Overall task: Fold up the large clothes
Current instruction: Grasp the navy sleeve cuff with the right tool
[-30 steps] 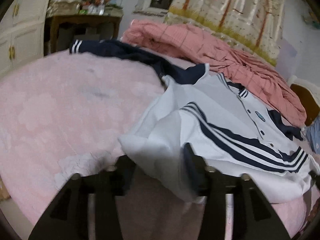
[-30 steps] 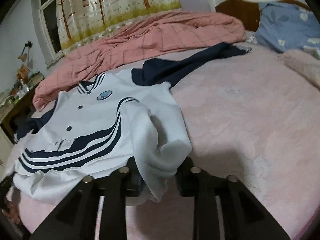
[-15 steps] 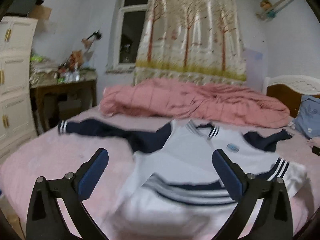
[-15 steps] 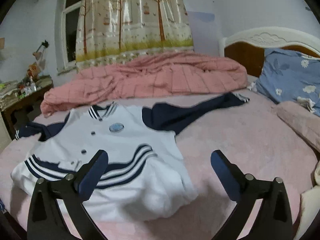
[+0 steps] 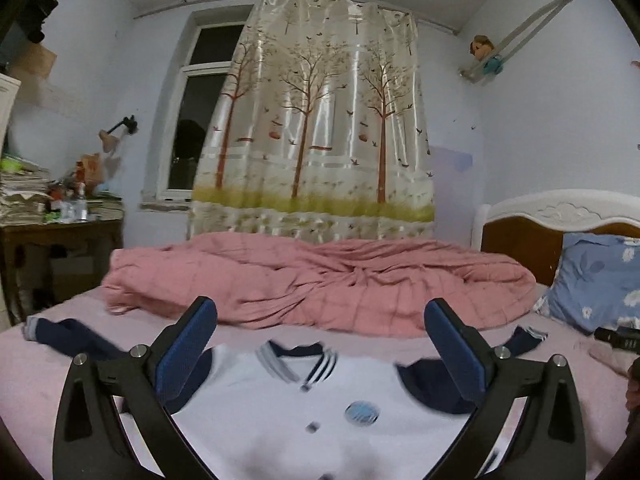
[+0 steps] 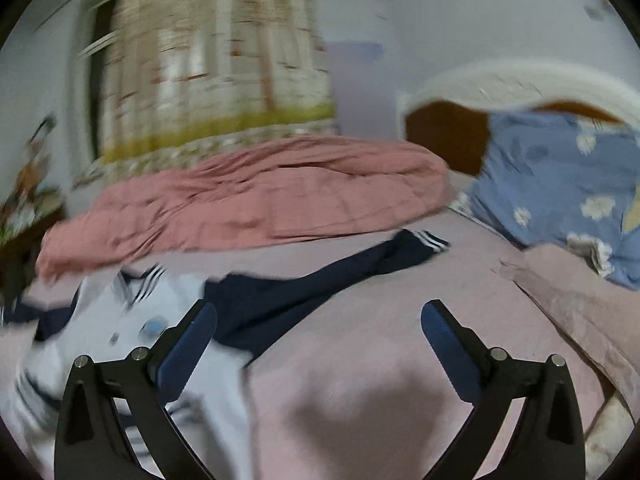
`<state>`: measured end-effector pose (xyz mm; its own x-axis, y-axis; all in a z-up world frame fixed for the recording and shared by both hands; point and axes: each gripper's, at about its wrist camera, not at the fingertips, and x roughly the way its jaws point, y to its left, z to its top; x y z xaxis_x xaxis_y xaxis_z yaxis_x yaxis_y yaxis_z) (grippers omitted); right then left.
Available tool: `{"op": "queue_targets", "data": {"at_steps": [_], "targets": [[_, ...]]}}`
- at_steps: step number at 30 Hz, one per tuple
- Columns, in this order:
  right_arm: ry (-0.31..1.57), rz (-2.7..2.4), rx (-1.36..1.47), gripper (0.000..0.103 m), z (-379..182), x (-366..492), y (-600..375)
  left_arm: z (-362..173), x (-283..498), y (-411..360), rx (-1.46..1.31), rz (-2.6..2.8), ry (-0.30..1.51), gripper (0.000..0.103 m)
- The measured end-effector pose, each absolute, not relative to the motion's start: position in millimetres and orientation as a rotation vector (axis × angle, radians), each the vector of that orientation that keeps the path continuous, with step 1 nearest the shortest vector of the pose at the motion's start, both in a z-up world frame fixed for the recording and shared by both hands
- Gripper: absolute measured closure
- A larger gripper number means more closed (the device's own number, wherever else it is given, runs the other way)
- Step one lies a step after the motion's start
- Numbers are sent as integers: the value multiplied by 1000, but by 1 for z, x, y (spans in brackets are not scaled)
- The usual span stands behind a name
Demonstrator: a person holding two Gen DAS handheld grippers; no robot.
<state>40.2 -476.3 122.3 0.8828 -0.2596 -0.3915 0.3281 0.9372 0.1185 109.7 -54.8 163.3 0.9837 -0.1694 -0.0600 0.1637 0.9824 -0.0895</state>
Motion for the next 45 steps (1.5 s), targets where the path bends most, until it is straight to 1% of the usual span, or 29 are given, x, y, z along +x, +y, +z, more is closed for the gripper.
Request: {"op": "queue_targets", "data": {"at_steps": [3, 5, 7, 8, 10, 11, 14, 16, 18, 20, 21, 22, 25, 27, 28, 29, 33, 36, 40, 45], "targets": [[390, -388, 293, 1, 122, 80, -547, 145, 153, -77, -119, -139, 98, 0], [408, -449, 334, 11, 107, 113, -592, 114, 179, -84, -140, -126, 147, 0], [454, -459, 388, 17, 86, 146, -630, 74, 204, -87, -150, -127, 215, 0], [494, -443, 432, 25, 70, 168, -652, 53, 216, -90, -131, -119, 256, 0], [564, -407, 525, 34, 37, 207, -692, 19, 242, -99, -38, -83, 367, 0], [575, -400, 590, 36, 18, 228, -715, 10, 255, -100, -28, -80, 429, 0], [529, -465, 707, 36, -15, 261, -763, -2, 271, -91, -110, -98, 500, 0], [484, -521, 732, 36, -33, 280, -789, -12, 277, -86, -139, -95, 543, 0], [492, -486, 771, 36, -55, 301, -813, -16, 279, -83, -163, -86, 563, 0], [396, -421, 822, 36, -55, 305, -826, -14, 275, -83, -162, -74, 548, 0], [382, -428, 838, 36, -55, 310, -834, -13, 273, -85, -152, -73, 535, 0], [398, -450, 850, 38, -58, 315, -839, -13, 271, -87, -140, -76, 526, 0], [446, -450, 776, 38, -55, 338, -835, -11, 271, -97, -88, -81, 510, 0], [515, -416, 696, 55, -54, 357, -825, -9, 269, -101, -64, -83, 497, 0], [530, -410, 674, 87, -53, 362, -821, -8, 267, -102, -58, -80, 487, 0], [530, -387, 662, 90, -54, 362, -816, -6, 265, -103, -52, -78, 475, 0], [424, -467, 588, 92, -34, 341, -797, 1, 255, -107, -20, -58, 420, 0], [370, -545, 470, 93, -4, 321, -767, 6, 246, -108, -1, -59, 392, 0], [306, -485, 459, 93, 13, 288, -721, 12, 238, -103, -23, -63, 366, 0], [283, -352, 396, 93, 23, 246, -656, 26, 222, -101, 19, -35, 277, 0]]}}
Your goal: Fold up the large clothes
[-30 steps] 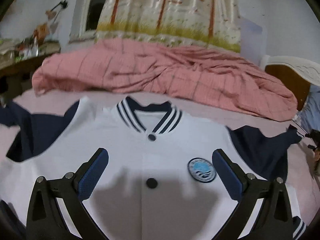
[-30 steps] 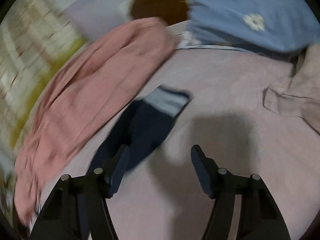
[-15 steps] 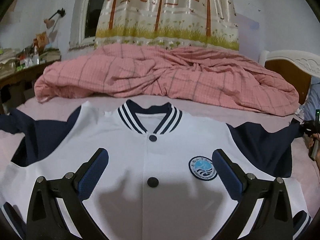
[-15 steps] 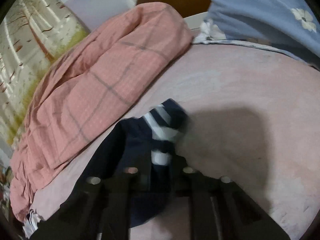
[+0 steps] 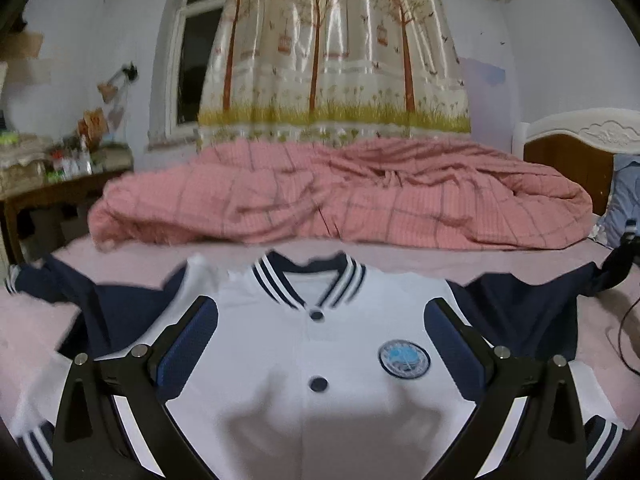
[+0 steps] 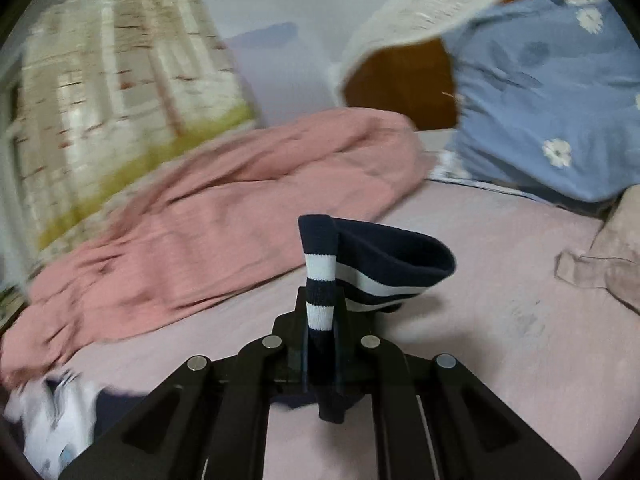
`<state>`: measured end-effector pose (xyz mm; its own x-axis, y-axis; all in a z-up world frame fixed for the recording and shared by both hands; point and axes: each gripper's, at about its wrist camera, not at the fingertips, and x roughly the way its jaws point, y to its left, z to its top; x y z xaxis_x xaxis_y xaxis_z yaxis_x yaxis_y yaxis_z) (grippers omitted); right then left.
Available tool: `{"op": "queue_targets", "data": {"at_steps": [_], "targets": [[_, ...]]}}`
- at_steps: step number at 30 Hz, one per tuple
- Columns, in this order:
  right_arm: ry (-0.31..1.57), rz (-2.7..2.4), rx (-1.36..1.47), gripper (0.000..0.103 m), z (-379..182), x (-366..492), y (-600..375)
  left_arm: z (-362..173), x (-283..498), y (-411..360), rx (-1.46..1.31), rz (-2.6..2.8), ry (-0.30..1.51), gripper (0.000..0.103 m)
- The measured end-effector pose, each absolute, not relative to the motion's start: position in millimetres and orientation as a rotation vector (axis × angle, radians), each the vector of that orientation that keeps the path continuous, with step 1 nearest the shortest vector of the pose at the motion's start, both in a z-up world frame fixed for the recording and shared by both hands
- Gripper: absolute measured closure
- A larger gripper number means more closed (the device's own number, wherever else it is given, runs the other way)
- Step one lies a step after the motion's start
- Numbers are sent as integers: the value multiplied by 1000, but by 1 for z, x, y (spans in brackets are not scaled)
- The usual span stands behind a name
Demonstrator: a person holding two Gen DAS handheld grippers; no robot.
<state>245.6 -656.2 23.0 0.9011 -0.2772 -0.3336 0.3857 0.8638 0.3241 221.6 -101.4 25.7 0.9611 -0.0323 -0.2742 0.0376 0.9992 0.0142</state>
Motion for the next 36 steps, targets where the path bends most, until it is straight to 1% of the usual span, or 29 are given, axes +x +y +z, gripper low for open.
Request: {"op": "queue_targets", "data": {"at_steps": [2, 4, 8, 14, 18, 21, 22, 25, 27, 30, 33, 34, 35, 36], "targets": [[260, -341, 340, 93, 38, 227, -629, 33, 215, -100, 42, -15, 236, 0], [223, -300, 332, 93, 62, 210, -601, 40, 212, -95, 26, -16, 232, 0], [187, -234, 221, 93, 122, 191, -526, 41, 224, -75, -88, -54, 355, 0], [149, -107, 77, 93, 227, 197, -414, 44, 236, -44, -168, -79, 380, 1], [150, 15, 86, 93, 255, 205, -347, 53, 233, -26, -198, -86, 359, 2], [208, 108, 147, 93, 238, 222, -294, 56, 235, -6, -203, 104, 346, 3], [239, 131, 178, 93, 221, 229, -275, 55, 237, 2, -211, 134, 345, 3], [300, 151, 312, 93, 167, 248, -243, 51, 247, 31, -268, 147, 369, 10], [385, 189, 379, 93, 120, 265, -221, 51, 249, 44, -291, 120, 370, 10], [493, 261, 326, 93, 65, 286, -197, 51, 250, 48, -281, 108, 364, 10], [556, 325, 251, 92, 35, 289, -184, 47, 255, 40, -257, 71, 391, 10], [547, 311, 268, 85, 31, 288, -185, 46, 255, 36, -241, 64, 395, 10], [530, 290, 314, 70, 30, 286, -194, 46, 255, 31, -228, 60, 395, 10], [520, 286, 358, 59, 31, 284, -202, 46, 256, 29, -224, 53, 394, 10]]}}
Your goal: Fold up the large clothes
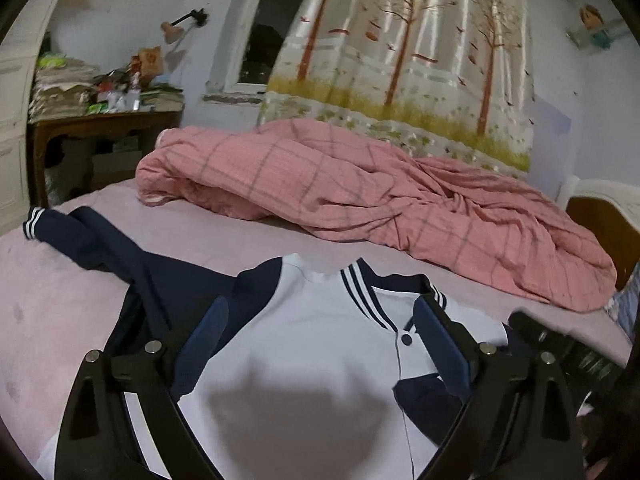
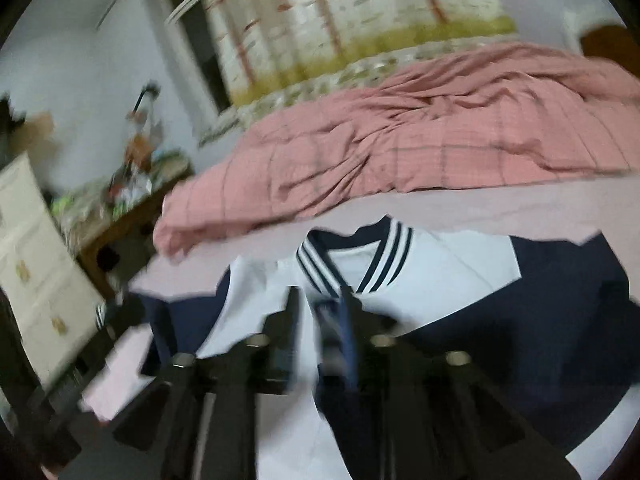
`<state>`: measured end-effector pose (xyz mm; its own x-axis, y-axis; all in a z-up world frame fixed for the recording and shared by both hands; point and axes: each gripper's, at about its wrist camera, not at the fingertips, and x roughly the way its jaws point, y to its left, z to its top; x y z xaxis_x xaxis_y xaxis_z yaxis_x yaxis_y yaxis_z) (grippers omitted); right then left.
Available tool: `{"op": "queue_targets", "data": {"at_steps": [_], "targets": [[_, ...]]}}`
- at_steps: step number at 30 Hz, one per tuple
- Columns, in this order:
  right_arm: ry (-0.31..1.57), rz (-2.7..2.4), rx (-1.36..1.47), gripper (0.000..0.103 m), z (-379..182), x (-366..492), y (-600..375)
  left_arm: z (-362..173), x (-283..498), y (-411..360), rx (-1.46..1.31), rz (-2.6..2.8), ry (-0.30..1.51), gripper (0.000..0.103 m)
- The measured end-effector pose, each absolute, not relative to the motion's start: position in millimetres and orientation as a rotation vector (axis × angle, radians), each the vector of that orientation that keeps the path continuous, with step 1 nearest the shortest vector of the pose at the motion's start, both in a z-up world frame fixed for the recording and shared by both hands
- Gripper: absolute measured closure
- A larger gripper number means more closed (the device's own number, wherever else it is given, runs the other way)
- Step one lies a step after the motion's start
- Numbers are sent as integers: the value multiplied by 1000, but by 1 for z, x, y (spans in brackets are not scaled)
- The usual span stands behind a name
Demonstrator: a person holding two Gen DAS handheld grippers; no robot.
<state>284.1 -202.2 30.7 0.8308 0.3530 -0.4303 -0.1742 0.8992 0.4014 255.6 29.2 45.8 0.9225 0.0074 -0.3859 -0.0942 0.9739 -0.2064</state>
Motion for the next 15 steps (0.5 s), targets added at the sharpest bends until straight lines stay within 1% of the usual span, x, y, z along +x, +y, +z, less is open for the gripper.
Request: {"op": "queue_targets", "data": {"at_steps": [1, 2, 4, 8, 12, 14, 15], "targets": [[518, 285, 378, 35, 32, 284, -207, 45, 256, 27, -230, 32, 398, 8], [499, 278, 409, 31, 36, 280, -219, 44, 256, 26, -246, -5, 410, 5], [468, 239, 411, 31, 48, 274, -232, 41, 260, 24, -283, -115, 446, 4], [467, 56, 335, 30, 83, 263, -270, 30, 267, -1, -293, -314, 547, 4], [492, -167, 289, 30, 104, 248, -320, 22, 262, -64, -118, -439, 603, 4], [469, -226, 318, 30, 109, 237, -345, 20, 257, -98, -12, -470, 621, 4], [467, -238, 338, 30, 109, 234, -356, 17, 259, -116, 39, -464, 669, 4]]}}
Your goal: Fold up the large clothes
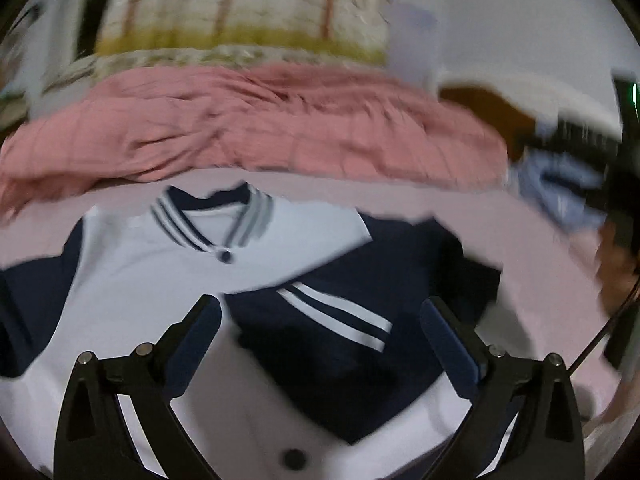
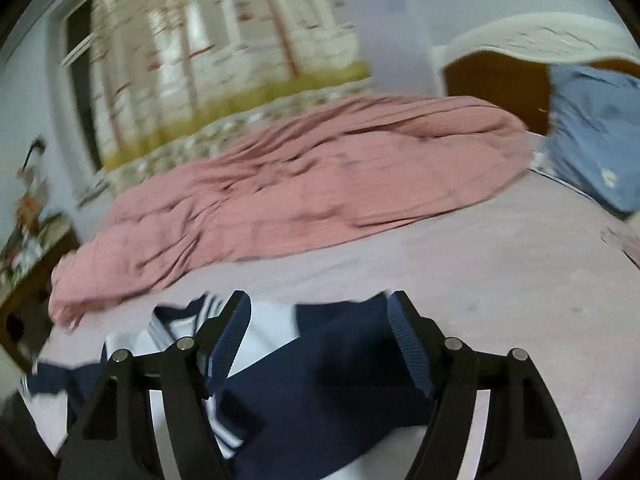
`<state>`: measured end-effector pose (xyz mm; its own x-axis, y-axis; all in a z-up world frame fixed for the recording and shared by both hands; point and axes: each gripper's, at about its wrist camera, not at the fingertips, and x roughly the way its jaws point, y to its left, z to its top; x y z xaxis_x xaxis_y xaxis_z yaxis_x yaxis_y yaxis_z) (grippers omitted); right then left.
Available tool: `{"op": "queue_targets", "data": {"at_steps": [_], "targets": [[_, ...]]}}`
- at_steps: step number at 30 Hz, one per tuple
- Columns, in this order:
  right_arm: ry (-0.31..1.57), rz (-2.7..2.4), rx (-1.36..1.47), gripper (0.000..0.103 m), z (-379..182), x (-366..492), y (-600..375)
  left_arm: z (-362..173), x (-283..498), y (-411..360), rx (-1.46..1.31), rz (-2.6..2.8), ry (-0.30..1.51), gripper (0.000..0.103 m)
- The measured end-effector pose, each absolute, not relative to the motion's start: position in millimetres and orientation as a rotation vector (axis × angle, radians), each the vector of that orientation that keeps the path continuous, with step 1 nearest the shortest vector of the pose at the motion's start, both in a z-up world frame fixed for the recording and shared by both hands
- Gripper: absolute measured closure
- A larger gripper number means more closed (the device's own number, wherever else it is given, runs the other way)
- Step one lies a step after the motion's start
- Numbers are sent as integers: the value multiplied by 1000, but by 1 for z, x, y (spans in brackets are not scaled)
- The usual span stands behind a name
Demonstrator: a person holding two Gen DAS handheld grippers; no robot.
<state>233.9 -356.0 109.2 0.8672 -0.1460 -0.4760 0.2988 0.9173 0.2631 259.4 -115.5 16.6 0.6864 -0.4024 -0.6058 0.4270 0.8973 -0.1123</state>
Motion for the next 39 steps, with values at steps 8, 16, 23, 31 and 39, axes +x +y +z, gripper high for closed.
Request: {"op": "queue_targets", "data": {"at_steps": [8, 16, 23, 31, 39], "targets": [[754, -171, 382, 42, 48, 279, -401, -41, 299, -170, 258, -225, 879, 21], [1040, -60, 372, 50, -22, 320, -376, -6, 304, -81, 19, -76, 741, 90], [993, -1, 323, 49, -9, 320, -349, 10, 323, 21, -73, 200, 669, 91], [1084, 35, 303, 49, -38, 338, -333, -19, 334, 89, -181, 388, 711, 91], [1001, -25, 178, 39, -41, 339, -321, -6, 320, 91, -163, 378, 656, 37]]}}
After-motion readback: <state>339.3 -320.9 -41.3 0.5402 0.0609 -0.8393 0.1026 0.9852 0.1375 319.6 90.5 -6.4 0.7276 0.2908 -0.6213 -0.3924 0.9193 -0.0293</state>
